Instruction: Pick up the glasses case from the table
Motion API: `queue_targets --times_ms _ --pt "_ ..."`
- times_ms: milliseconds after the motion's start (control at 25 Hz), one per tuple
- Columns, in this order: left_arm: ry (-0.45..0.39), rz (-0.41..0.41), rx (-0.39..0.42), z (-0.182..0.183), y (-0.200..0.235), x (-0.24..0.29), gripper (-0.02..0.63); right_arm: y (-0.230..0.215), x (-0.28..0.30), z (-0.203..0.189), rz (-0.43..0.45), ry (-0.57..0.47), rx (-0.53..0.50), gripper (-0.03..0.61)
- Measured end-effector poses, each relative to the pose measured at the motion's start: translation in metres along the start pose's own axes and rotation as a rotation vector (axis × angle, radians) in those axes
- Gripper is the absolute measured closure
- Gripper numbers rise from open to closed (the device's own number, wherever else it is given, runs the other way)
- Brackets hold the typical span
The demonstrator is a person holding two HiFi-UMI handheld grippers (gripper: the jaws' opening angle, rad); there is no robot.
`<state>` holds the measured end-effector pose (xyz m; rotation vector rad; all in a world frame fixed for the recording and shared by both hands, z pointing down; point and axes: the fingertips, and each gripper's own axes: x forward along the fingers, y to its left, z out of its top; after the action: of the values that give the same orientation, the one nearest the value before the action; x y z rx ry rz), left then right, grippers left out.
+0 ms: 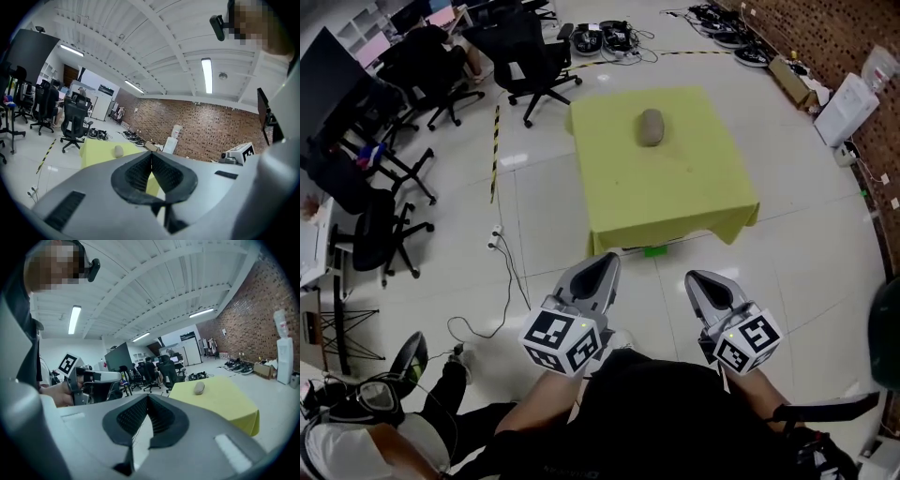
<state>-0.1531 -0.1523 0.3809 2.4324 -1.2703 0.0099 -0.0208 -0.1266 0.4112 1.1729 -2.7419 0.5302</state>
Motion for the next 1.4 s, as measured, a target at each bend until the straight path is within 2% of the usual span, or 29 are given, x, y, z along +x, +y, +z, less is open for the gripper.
queue_targets --times_ms 320,560,1000,1400 --pt "-0.019 -0.022 -0.014 0.012 0.04 0.003 0.606 0.004 0.033 0.011 -0.029 0.007 -0.033 0.575" --pt "-0.021 -0.035 -0.025 0.013 0.053 0.006 0.606 0.006 0.044 0.015 -0.041 0.023 -0.055 0.575" --pt "-0.009 -0.068 -0.035 0.009 0.053 0.015 0.606 -0.004 0.038 0.014 -0.089 0.026 -0.057 0.575" --pt "-0.008 -0.057 -0.018 0.011 0.051 0.039 0.606 -0.021 0.046 0.016 -0.059 0.003 -0.039 0.575"
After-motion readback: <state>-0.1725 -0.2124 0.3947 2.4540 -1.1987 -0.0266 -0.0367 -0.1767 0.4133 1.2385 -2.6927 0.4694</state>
